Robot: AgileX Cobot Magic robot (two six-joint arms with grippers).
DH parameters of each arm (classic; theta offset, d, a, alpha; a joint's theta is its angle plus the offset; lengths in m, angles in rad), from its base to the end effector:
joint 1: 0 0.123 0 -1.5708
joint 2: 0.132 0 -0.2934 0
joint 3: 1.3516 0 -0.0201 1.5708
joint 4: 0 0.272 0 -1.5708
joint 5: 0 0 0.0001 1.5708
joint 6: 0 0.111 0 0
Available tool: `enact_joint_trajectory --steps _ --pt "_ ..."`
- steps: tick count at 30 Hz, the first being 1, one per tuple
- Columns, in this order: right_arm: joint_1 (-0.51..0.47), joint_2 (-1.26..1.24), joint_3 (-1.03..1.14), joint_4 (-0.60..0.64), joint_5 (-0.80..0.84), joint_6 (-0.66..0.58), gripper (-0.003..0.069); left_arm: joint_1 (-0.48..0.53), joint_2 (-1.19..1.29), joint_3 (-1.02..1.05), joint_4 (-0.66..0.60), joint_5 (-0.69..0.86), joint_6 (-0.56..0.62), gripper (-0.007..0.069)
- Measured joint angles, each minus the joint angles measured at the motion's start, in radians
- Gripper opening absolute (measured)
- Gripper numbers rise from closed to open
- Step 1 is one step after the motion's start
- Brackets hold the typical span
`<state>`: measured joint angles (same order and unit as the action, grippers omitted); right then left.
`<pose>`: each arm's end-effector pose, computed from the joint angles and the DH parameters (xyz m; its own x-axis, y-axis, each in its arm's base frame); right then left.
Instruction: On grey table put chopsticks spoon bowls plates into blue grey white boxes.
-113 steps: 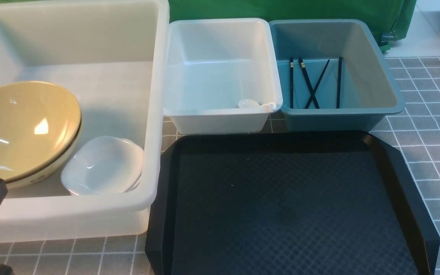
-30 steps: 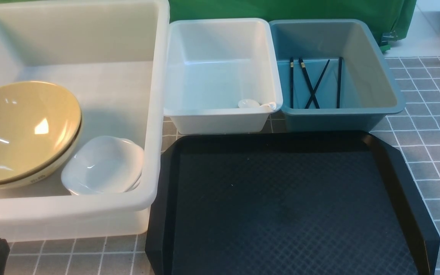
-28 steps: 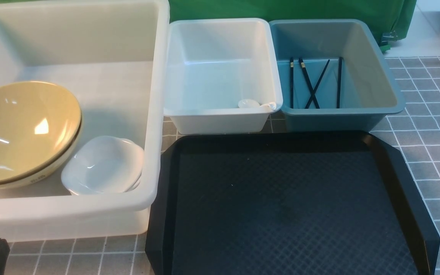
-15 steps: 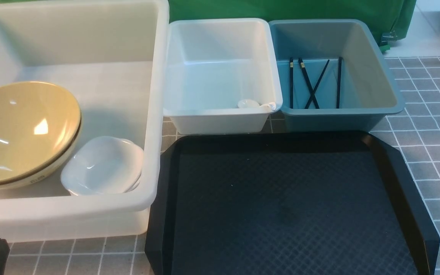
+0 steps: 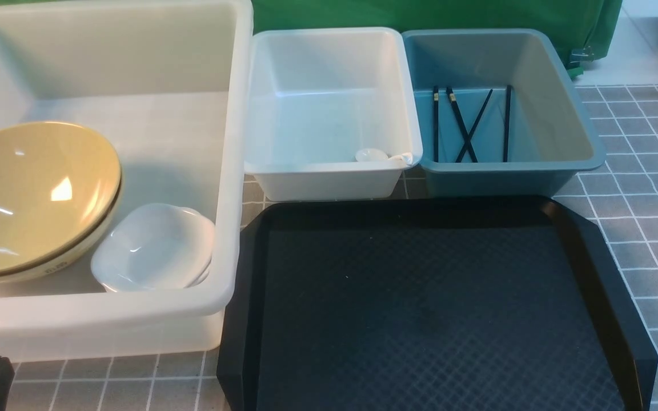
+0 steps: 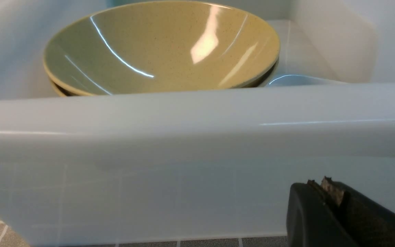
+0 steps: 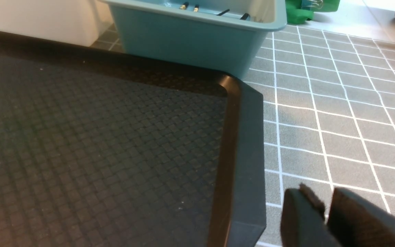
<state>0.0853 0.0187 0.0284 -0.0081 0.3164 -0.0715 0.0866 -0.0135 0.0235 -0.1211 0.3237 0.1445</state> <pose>0.0874 0.0072 0.1677 -0.2644 -0.1020 -0.9590 -0.1040 0.9916 -0.0768 0.0859 0.0032 0.1718 -0.2423 0.0087 -0.9702 -0.0421 0.9989 0.0195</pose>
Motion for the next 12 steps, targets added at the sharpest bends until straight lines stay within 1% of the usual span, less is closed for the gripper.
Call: enact_joint_trajectory --steps 12 --pt "0.0 0.0 0.0 0.0 0.0 0.0 0.0171 0.0 0.0 0.0 0.0 0.0 0.0 -0.0008"
